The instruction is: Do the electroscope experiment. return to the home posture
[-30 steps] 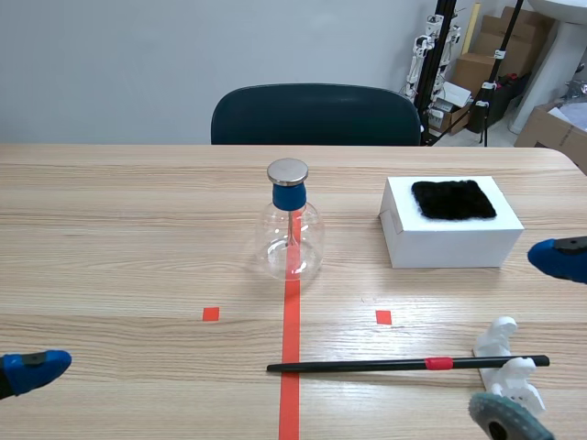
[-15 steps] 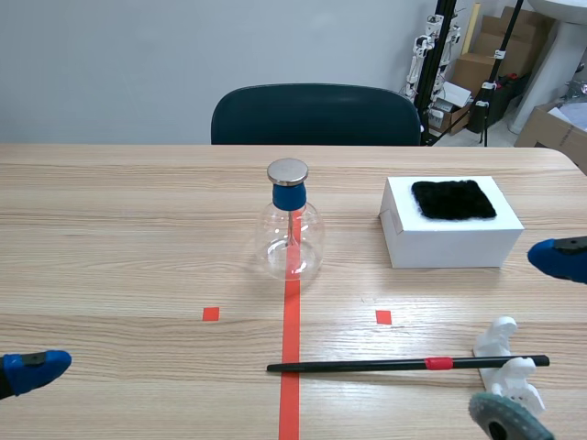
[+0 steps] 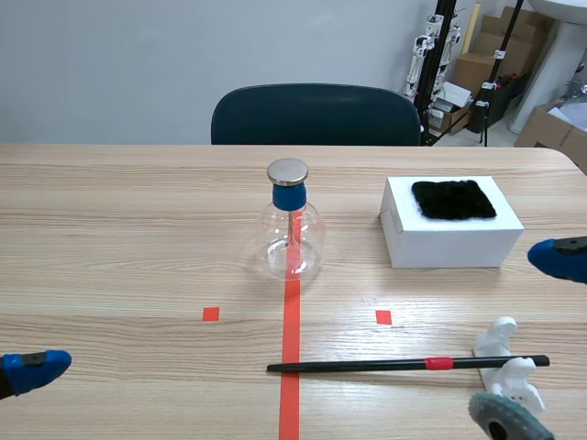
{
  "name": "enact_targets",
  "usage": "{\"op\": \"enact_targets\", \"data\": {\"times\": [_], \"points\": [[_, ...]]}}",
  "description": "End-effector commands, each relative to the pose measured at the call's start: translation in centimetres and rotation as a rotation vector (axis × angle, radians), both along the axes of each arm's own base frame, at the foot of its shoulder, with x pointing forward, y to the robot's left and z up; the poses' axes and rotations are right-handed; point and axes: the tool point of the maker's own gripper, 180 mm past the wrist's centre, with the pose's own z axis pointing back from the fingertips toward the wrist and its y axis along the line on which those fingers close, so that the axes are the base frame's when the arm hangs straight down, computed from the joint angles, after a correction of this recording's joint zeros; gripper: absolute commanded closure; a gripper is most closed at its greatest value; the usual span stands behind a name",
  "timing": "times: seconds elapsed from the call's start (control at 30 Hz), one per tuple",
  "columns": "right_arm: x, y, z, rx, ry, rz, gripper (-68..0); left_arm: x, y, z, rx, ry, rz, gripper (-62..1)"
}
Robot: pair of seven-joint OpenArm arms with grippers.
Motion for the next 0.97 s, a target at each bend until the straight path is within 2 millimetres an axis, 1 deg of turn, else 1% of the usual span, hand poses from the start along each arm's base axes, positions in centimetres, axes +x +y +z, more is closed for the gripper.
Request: {"op": "enact_targets", "data": {"times": [0.0, 0.2, 0.53, 0.93], "points": [[0.1, 0.2, 0.8, 0.027, -0.021, -0.001, -57.8, 0.1, -0.1, 0.6, -0.022, -0.011, 0.005, -62.3], [0.1, 0.2, 0.8, 0.027, -0.021, -0.001, -57.8, 0.8, -0.1, 0.1, 0.047, 0.023, 0.005, -62.3], [0.1, 0.2, 0.8, 0.027, -0.021, -0.001, -57.8, 1.7, 0.5, 0.8, 0.093, -0.001, 0.014, -62.3], [0.1, 0.2, 0.8, 0.027, -0.021, -0.001, -57.8, 1.7, 0.5, 0.9, 0.092, -0.004, 0.011, -62.3]]}}
